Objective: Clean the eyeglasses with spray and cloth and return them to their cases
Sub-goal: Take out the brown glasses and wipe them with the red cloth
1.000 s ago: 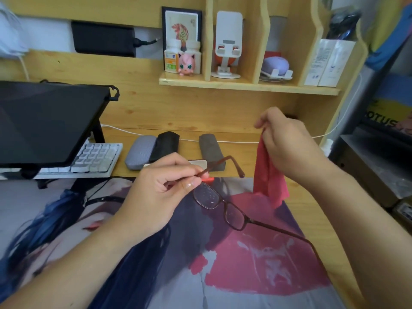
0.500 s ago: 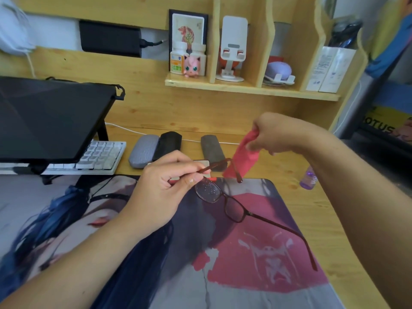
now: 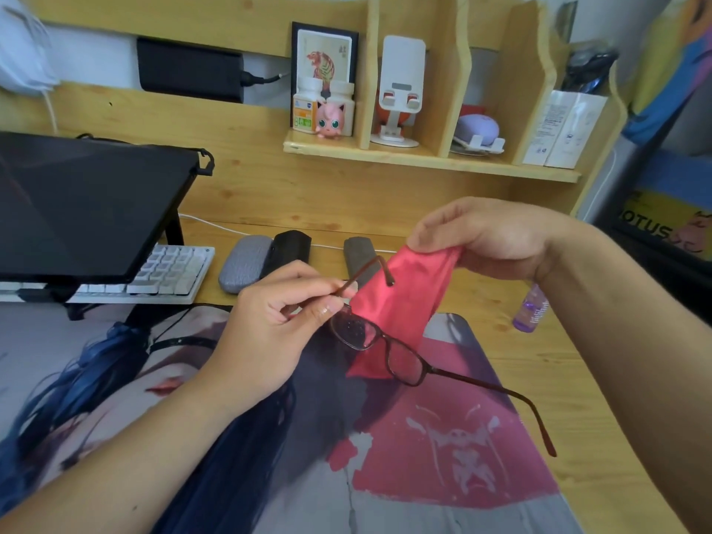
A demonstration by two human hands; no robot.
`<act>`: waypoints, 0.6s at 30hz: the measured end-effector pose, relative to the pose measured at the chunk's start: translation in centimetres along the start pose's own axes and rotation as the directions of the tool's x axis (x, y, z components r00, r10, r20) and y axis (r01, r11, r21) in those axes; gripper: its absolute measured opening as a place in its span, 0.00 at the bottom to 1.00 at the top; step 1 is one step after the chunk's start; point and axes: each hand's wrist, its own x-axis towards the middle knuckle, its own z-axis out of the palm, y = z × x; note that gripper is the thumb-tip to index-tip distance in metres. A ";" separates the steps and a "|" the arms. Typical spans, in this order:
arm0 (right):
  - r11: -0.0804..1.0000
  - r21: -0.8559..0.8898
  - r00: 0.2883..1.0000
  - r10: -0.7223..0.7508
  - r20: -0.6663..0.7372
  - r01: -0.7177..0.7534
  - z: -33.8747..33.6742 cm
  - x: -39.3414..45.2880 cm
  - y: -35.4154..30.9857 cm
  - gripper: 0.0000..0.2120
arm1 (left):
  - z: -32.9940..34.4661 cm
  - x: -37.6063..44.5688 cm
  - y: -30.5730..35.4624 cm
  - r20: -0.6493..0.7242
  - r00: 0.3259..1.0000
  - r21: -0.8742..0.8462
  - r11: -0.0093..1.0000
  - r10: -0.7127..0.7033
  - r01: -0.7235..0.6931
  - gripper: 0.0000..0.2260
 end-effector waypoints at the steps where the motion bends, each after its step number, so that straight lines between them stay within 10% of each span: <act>1: 0.999 -0.004 0.998 -0.041 -0.039 0.041 0.2 0.1 0.2 0.17 | 0.0 0.0 0.1 -0.006 1.000 -0.013 1.000 -0.002 0.002 0.09; 5: 0.984 0.143 0.977 -0.081 -0.195 0.110 1.4 0.3 0.4 0.15 | 0.0 0.1 0.0 -0.019 0.999 -0.112 0.993 -0.046 0.044 0.07; 11: 0.886 -0.432 0.810 -0.124 -0.574 -0.170 2.9 1.0 1.3 0.21 | 0.0 0.2 0.0 -0.030 0.998 -0.151 0.987 -0.064 0.059 0.07; 18: 0.945 0.316 0.897 0.073 -0.436 0.077 5.2 0.9 3.2 0.20 | 0.3 0.0 0.2 0.027 0.998 -0.137 0.989 -0.051 0.054 0.07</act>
